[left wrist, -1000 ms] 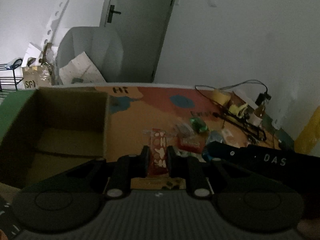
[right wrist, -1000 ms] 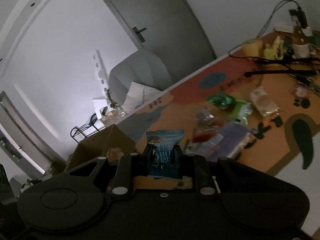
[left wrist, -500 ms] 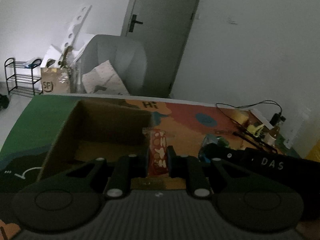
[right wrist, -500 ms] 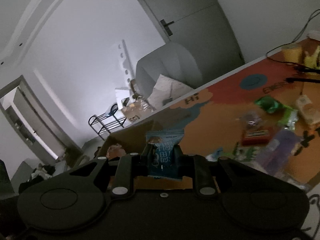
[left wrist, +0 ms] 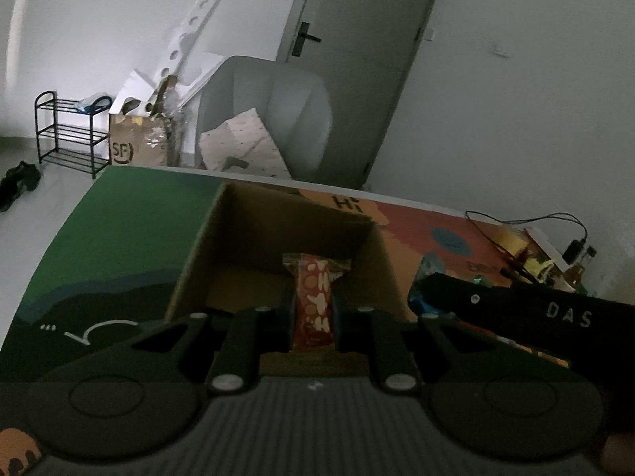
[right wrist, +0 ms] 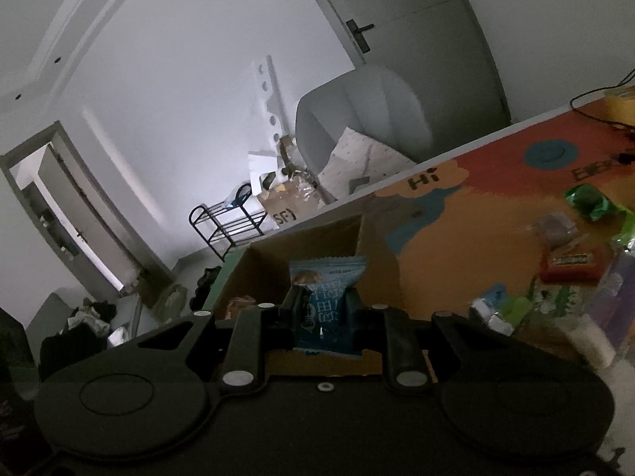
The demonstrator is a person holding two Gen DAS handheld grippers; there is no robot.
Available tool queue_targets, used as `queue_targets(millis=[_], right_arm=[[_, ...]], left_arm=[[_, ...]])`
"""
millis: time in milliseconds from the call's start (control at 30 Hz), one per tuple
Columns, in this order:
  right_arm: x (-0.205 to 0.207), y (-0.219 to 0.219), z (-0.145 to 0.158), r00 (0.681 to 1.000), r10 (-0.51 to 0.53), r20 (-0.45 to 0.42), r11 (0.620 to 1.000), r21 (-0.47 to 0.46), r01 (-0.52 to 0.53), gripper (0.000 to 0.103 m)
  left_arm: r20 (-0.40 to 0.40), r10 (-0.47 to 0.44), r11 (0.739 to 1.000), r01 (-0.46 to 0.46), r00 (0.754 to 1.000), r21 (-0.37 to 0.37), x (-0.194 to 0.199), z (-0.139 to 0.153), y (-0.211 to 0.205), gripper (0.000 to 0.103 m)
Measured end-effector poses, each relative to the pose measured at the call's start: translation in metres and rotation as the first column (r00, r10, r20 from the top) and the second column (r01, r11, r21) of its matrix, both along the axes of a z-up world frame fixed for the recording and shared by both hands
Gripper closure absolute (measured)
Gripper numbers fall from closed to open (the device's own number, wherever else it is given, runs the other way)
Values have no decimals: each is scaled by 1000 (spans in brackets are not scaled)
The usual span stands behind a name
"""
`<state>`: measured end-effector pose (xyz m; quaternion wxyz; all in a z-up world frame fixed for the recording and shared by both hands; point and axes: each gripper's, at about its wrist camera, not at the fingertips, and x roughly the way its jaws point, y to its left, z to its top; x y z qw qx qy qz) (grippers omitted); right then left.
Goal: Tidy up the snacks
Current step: 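Drop both held snacks into the cardboard box and open both grippers, then move both grippers back to the snack pile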
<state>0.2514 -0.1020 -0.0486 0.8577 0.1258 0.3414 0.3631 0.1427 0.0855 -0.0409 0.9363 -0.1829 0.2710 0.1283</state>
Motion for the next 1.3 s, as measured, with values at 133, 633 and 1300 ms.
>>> queue_targets(millis=[133, 633, 1300], right_arm=[[2, 8, -2, 1000, 6, -6, 1000, -11, -6, 82], [-1, 5, 5, 1000, 14, -7, 1000, 16, -14, 60], [-6, -94, 10, 978, -209, -18, 978, -6, 209, 38]], left_arm=[[-6, 17, 1000, -17, 1000, -12, 0, -3, 9, 86], [-13, 49, 998, -50, 999, -30, -7, -4, 23, 54], [33, -38, 999, 38, 999, 7, -2, 7, -37, 15]])
